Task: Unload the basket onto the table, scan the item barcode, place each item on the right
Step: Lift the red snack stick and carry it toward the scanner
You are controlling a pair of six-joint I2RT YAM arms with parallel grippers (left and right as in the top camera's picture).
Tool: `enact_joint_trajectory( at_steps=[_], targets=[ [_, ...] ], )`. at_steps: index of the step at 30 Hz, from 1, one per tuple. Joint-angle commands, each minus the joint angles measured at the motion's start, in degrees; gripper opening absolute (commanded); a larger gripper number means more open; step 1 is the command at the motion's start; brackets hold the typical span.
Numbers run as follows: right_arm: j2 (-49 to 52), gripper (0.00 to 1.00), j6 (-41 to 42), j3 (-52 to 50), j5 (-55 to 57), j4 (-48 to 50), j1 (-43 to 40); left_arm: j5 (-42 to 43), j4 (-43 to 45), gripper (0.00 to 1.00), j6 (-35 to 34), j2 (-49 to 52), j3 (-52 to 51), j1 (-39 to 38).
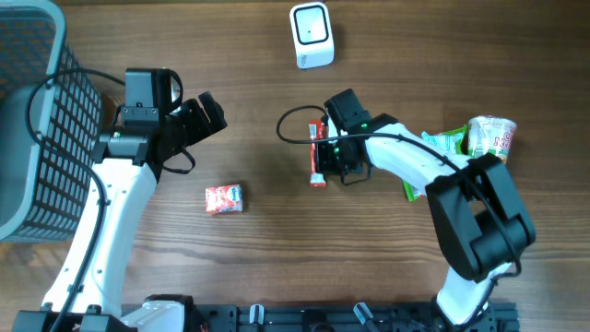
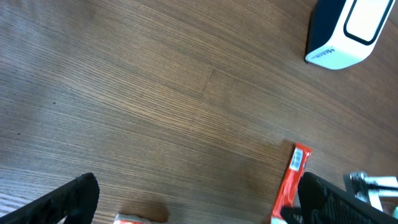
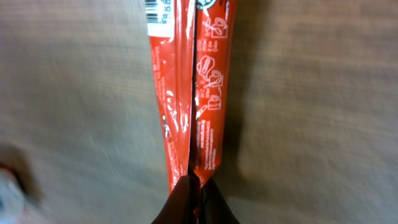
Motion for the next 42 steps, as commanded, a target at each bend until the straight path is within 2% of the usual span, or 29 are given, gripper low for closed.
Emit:
enact_joint_trajectory(
  at_steps=[1,5,7,9,12,15,39,40,41,42],
  targets=[
    [-8.2,0.04,-9.4,-0.1,1.6,-1.8,-0.5,-0.5,0.1,1.0,0.1,-0.3,0.0,0.2],
    [-22.7,0.04,-22.4,-0.1,0.3,-7.7,-0.5,-0.5,0.1,1.0,0.1,-0.3,0.0,0.2],
    [-31.9,0.04,-32.8,-0.1,-3.4,-14.3,-0.5,-0.5,0.1,1.0,0.1,-0.3,0.0,0.2],
    [-37.2,0.04,-39.4,-0.1,-9.0,-18.4,-0.5,-0.5,0.1,1.0,0.1,-0.3,0.0,0.2],
    [-42.7,0.04,-46.9,-0.1,-20.9,-22.9,-0.5,-0.5,0.1,1.0,0.1,-0.3,0.0,0.2],
    [-43.7,0.04,-50.7,-0.1,-22.0,-25.6,-0.5,-0.5,0.1,1.0,0.1,-0.3,0.0,0.2],
    [-42.9,0.04,-50.1,-0.1,-16.4,-25.0,-0.5,-0.5,0.1,1.0,0.1,-0.3,0.0,0.2],
    [-42.9,0.04,-46.1,-0.1,-15.8,-24.8,-0.5,-0.5,0.1,1.0,0.1,-0.3,0.0,0.2],
    [-42.8,0.04,-36.3,-0.1,-10.2,-23.6,-0.5,-0.5,0.1,1.0,0.1,-0.3,0.0,0.2],
    [-42.6,0.04,-31.3,-0.1,-5.7,-23.1,-0.5,-0.5,0.1,1.0,0.1,-0.3,0.0,0.2]
  ],
)
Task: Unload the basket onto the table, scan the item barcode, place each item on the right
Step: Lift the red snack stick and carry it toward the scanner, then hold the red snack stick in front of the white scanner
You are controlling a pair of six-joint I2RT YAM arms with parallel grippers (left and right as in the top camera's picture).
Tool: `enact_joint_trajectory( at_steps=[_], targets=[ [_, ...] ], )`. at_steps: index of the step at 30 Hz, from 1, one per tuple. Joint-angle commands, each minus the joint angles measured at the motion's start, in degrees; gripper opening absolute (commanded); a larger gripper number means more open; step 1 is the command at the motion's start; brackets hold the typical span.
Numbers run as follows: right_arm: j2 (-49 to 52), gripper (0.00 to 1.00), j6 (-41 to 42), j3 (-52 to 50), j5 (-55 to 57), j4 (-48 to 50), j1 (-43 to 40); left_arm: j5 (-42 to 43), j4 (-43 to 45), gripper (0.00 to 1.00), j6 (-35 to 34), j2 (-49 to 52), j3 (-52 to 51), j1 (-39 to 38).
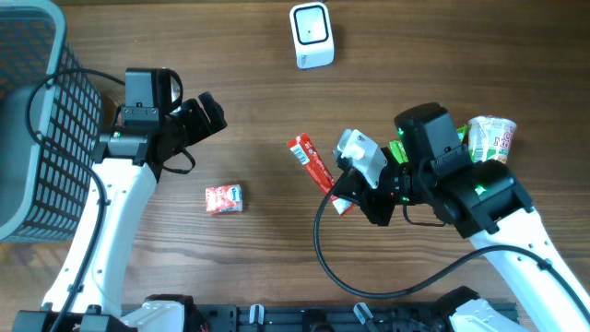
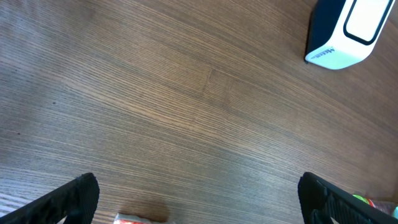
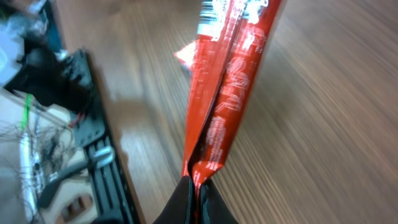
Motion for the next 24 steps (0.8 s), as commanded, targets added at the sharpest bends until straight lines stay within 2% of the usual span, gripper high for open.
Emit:
enact_joint_trajectory(
  at_steps=[1,5,7,10,12,19,24],
  targets=[
    [0.7,0.04,16.0,0.0,12.3,1.7,-0.2,-0.5,0.1,1.0,0.1,-0.3,0.0,0.2],
    [3.4,0.04,17.0,4.1,19.8,2.4,-0.2,-0.5,0.1,1.0,0.1,-0.3,0.0,0.2],
    [10.2,0.04,16.9,14.8,24.2,-3.0,-0.2,-0.5,0.1,1.0,0.1,-0.3,0.0,0.2],
    [26.6,0.04,16.3,39.1,33.1,-16.4,-0.2,-0.5,0.1,1.0,0.1,-0.3,0.0,0.2],
    [33.8,0.04,15.8,47.9,40.3,-18.0,-0.2,-0.5,0.1,1.0,0.1,-0.3,0.0,0.2],
    [49.8,0.04,7.5,49.4,73.0,-1.7,4.9,-0.5,0.1,1.0,0.1,-0.3,0.0,0.2],
    [62.7,0.04,-11.8,49.3,97.1,20.1,8.7,-0.5,0.1,1.0,0.1,-0.3,0.0,0.2]
  ],
)
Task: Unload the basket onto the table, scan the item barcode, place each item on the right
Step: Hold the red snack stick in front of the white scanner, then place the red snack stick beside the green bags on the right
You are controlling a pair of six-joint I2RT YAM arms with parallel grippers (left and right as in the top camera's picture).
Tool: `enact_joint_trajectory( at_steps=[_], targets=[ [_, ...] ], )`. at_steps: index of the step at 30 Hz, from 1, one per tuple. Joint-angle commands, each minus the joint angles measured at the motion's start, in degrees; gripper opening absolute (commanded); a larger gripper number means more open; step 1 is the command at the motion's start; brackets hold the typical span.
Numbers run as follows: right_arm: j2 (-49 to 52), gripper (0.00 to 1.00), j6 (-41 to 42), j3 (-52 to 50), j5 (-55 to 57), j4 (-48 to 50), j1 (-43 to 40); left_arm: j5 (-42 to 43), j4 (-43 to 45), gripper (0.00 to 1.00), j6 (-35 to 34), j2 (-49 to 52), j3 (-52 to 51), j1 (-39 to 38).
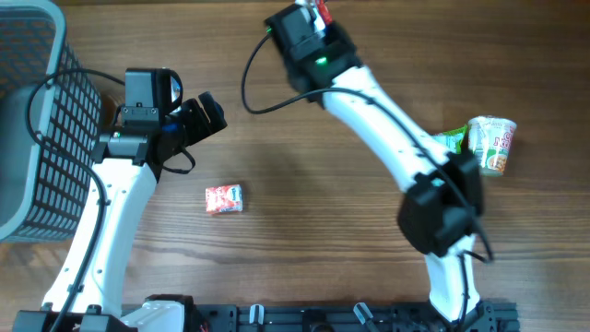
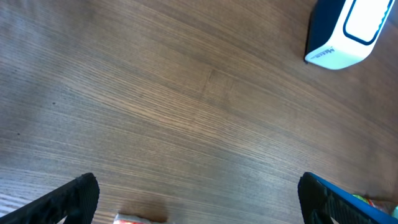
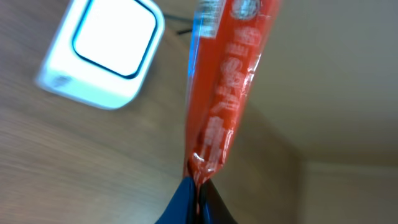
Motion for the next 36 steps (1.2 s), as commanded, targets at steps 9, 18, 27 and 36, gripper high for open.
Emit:
enact_joint_trajectory(
  at_steps=[9,18,27,36],
  targets=[
    [22.6,0.04,-49.9,0.6,26.6,36.3,0.7,-0.5,0.1,1.0,0.1,-0.3,0.0,0.2],
    [18.1,0.04,-44.3,0.3,26.1,36.3,0.7,-0.5,0.1,1.0,0.1,-0.3,0.0,0.2],
    [-5.2,0.04,-23.1,0.3,17.1,15.5,0.9,-0.5,0.1,1.0,0.1,-0.3,0.0,0.2],
    [-20.4,0.04,11.1,0.3,-41.4,-32.3,-6.8,-0.5,0.1,1.0,0.1,-0.3,0.0,0.2]
  ],
)
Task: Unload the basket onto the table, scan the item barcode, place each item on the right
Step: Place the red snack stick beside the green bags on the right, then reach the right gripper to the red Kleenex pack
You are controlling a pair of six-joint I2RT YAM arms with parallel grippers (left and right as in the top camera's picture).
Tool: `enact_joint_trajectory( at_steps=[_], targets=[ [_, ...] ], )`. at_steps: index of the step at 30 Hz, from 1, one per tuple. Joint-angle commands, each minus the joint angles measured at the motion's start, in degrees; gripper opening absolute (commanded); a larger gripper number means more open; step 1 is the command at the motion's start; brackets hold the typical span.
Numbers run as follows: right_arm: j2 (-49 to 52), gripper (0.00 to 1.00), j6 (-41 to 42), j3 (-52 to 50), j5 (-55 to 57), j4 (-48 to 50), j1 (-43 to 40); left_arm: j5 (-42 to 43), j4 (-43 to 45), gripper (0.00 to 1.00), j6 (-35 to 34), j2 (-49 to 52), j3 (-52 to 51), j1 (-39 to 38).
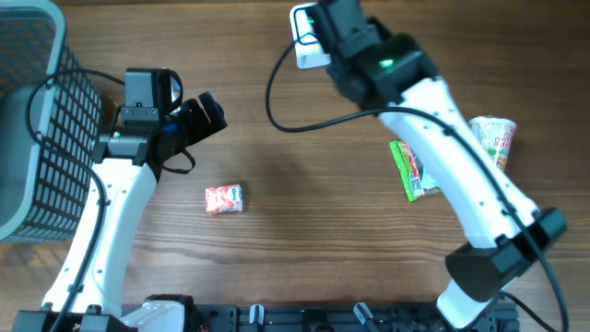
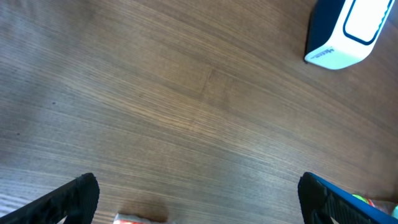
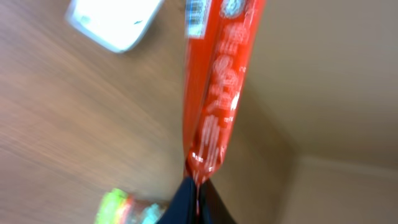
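Observation:
A long red stick packet [image 3: 217,93] with a barcode near its top end hangs from my right gripper [image 3: 196,186], which is shut on its lower end. The white scanner [image 3: 115,22] lies up and left of the packet in the right wrist view, blurred. From overhead, the right arm's wrist covers part of the scanner [image 1: 302,46] at the table's far edge, and the packet is hidden there. My left gripper [image 2: 199,208] hangs open over bare wood, with the scanner [image 2: 345,31] far to its upper right.
A small red packet [image 1: 223,198] lies at centre left. A green packet [image 1: 408,169] and a noodle cup [image 1: 491,138] sit at the right. A grey wire basket [image 1: 37,120] stands at the left edge.
The right arm has shifted to the right at the far edge, still holding the packet. In the wrist view the scanner now sits farther up and left, and the green packet shows below. Left arm unchanged.
My right gripper was shut on the red stick packet lying at the table's centre. Then it held the packet lifted over the table. Then the packet was beside the scanner at the far edge, where it still is. The left arm stayed still and open.

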Motion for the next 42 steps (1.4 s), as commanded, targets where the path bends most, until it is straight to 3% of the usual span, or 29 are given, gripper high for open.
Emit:
enact_joint_trajectory(
  at_steps=[1,3,5,10,14,15,16,17,20,22,24,27,29,34,42],
  targets=[
    [-1.5,0.04,13.4,-0.9,-29.4,-12.4,-5.9,-0.5,0.0,1.0,0.1,-0.3,0.0,0.2],
    [-1.4,0.04,14.5,-4.7,-31.8,-17.1,-8.9,-0.5,0.0,1.0,0.1,-0.3,0.0,0.2],
    [-1.4,0.04,16.5,-12.5,-31.8,-15.8,-11.3,-0.5,0.0,1.0,0.1,-0.3,0.0,0.2],
    [-1.4,0.04,18.1,-34.8,-30.9,-0.8,-12.9,-0.5,0.0,1.0,0.1,-0.3,0.0,0.2],
    [-1.4,0.06,22.6,-43.4,-21.7,7.5,-13.0,-0.5,0.0,1.0,0.1,-0.3,0.0,0.2],
    [-1.4,0.24,23.3,-45.1,-19.8,9.4,-13.0,-0.5,0.0,1.0,0.1,-0.3,0.0,0.2],
    [-1.4,0.55,23.2,-45.8,-19.7,10.5,-13.0,-0.5,0.0,1.0,0.1,-0.3,0.0,0.2],
    [-1.4,0.68,23.2,-45.8,-19.7,10.9,-13.0,-0.5,0.0,1.0,0.1,-0.3,0.0,0.2],
    [-2.0,0.85,23.3,-43.0,-19.5,10.5,-13.0,-0.5,0.0,1.0,0.1,-0.3,0.0,0.2],
    [-2.7,0.85,23.2,-38.6,-23.9,7.4,-12.9,-0.5,0.0,1.0,0.1,-0.3,0.0,0.2],
    [-3.1,0.89,23.2,-35.0,-37.4,6.6,-12.4,-0.5,0.0,1.0,0.1,-0.3,0.0,0.2],
    [-2.9,0.89,24.3,-34.7,-59.0,12.7,-9.7,-0.5,0.0,1.0,0.1,-0.3,0.0,0.2],
    [-2.9,0.9,29.1,-35.3,-63.6,17.6,-6.4,-0.5,0.0,1.0,0.1,-0.3,0.0,0.2],
    [-2.8,0.95,44.1,-40.5,-61.0,35.6,4.9,-0.5,0.0,1.0,0.1,-0.3,0.0,0.2],
    [-1.3,0.96,53.5,-47.5,-44.8,53.7,19.6,-0.5,0.0,1.0,0.1,-0.3,0.0,0.2]
  ],
)
